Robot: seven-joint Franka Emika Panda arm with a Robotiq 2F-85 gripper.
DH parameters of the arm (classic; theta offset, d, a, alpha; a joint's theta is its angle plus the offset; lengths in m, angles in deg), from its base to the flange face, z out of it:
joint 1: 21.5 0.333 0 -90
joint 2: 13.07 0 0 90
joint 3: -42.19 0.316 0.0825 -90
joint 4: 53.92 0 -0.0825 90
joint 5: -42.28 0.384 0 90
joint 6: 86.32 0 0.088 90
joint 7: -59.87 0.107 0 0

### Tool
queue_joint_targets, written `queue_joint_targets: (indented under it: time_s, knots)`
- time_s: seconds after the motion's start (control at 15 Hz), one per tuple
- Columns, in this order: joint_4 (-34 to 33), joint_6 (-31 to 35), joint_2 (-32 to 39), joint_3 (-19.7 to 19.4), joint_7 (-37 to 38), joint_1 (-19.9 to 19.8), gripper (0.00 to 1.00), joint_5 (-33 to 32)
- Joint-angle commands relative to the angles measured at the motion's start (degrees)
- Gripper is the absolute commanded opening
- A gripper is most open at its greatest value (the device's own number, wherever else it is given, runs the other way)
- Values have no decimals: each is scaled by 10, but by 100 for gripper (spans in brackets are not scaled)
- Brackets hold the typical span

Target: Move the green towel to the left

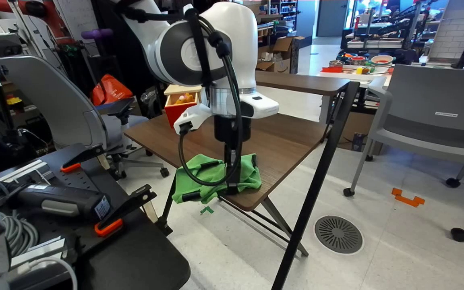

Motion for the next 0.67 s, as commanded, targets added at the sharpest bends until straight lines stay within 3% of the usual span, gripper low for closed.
queue_joint_targets:
  time_s: [0.0,0.6]
  knots:
    - [-2,6,12,-5,-4,-2,0,11]
    - [25,-13,-120,-10,-4,15,2,0]
